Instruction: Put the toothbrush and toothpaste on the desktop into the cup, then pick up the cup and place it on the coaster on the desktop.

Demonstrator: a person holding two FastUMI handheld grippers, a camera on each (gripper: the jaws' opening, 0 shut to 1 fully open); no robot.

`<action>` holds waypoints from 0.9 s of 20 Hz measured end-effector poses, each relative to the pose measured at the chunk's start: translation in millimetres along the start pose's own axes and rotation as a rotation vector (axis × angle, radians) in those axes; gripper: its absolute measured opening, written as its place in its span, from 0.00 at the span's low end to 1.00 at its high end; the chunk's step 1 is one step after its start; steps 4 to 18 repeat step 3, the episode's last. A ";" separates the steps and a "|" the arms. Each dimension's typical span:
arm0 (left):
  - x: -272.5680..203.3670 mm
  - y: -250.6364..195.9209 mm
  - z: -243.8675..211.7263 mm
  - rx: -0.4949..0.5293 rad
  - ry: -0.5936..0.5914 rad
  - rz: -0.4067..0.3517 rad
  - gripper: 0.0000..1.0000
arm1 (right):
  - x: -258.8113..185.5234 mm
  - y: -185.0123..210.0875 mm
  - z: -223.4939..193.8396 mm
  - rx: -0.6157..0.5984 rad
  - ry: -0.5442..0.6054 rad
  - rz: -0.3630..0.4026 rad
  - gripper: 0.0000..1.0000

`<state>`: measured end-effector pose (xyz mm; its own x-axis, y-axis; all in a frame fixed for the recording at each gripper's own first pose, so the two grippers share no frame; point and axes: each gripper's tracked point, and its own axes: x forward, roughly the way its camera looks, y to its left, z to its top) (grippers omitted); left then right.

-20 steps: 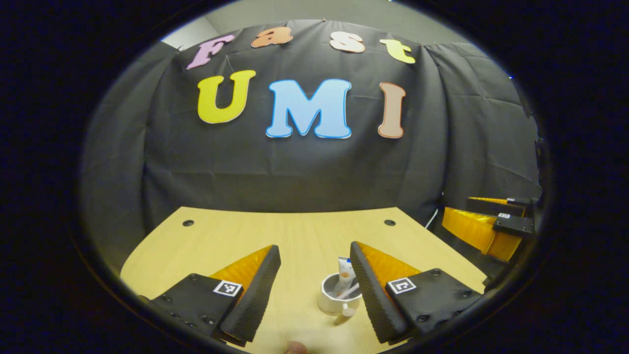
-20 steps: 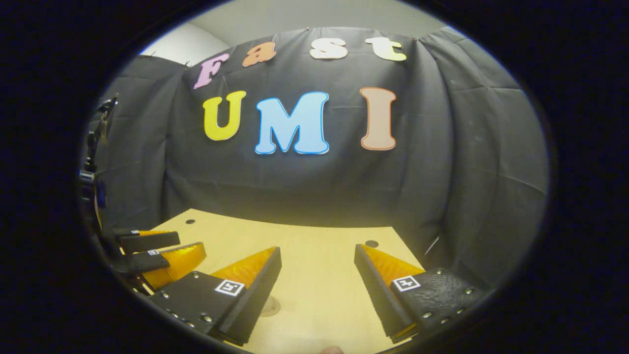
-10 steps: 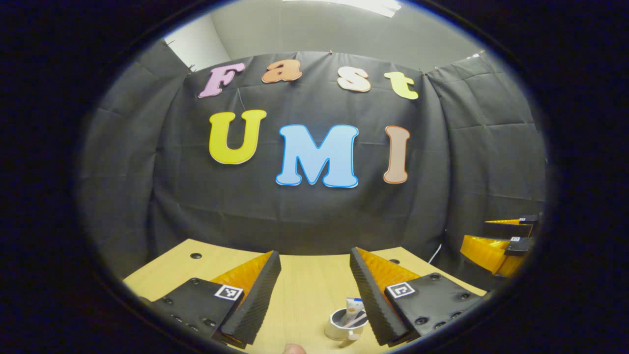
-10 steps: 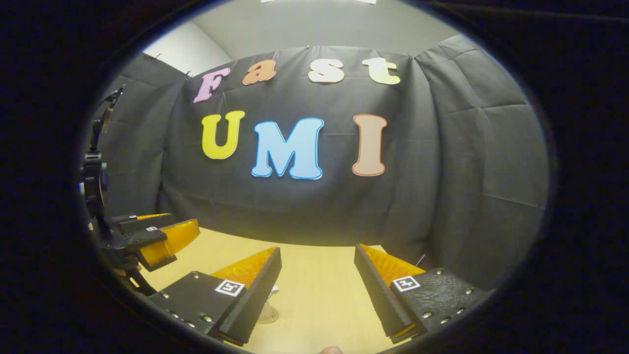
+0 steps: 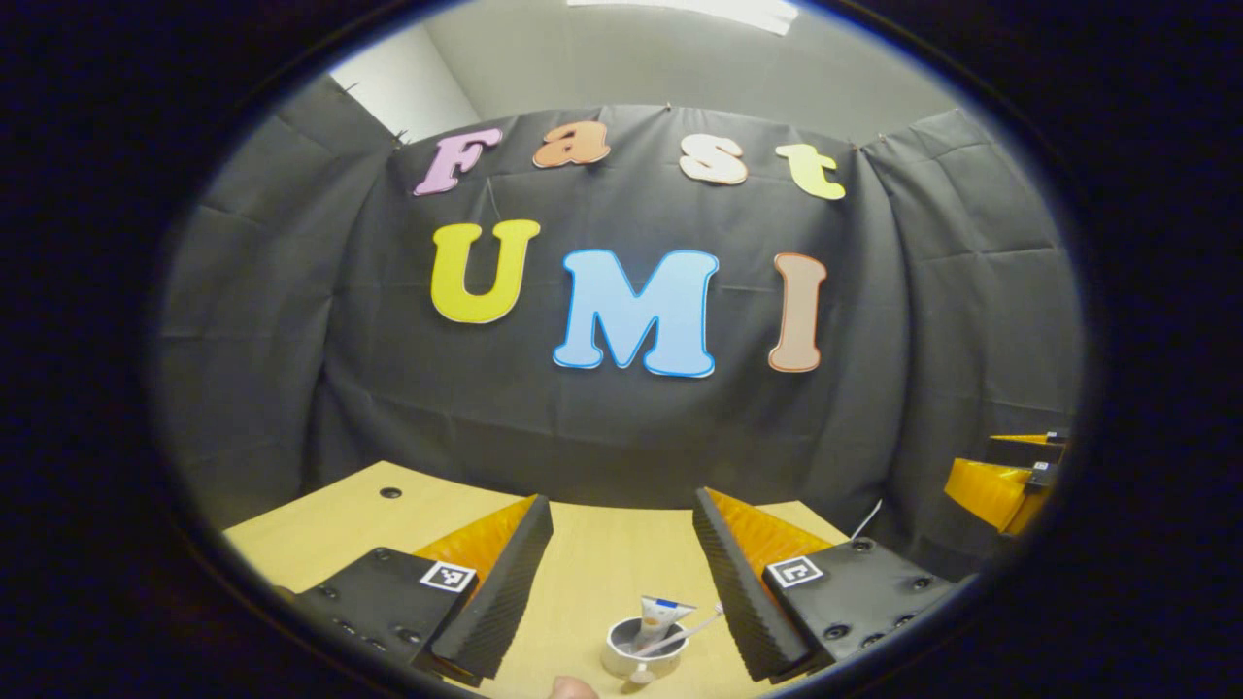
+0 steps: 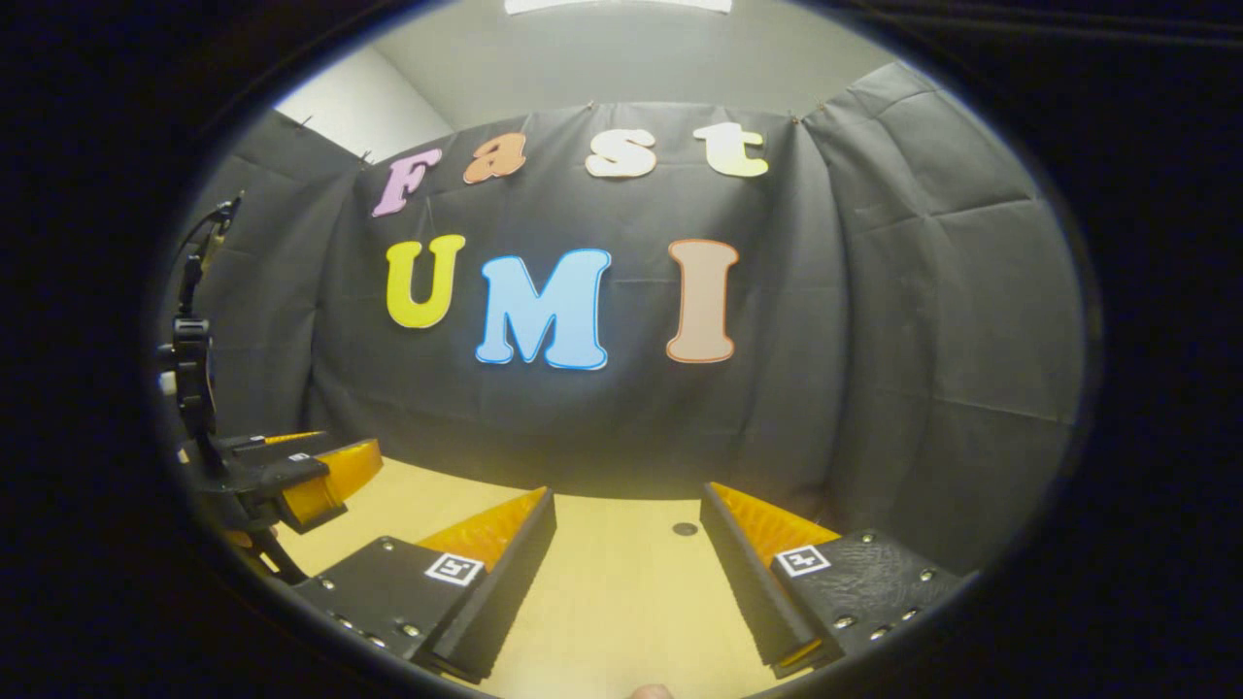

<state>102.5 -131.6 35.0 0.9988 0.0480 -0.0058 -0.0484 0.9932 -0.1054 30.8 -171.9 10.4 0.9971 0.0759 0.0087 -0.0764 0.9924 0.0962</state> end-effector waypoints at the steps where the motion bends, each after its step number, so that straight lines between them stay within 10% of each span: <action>1: -1.3 -4.9 -1.0 0.005 -0.003 0.010 0.93 | 0.4 -5.3 -0.9 0.012 0.000 0.009 0.94; 18: -2.5 -18.7 0.6 0.003 -0.019 0.022 0.93 | 1.3 -22.7 -6.1 0.025 0.004 0.018 0.94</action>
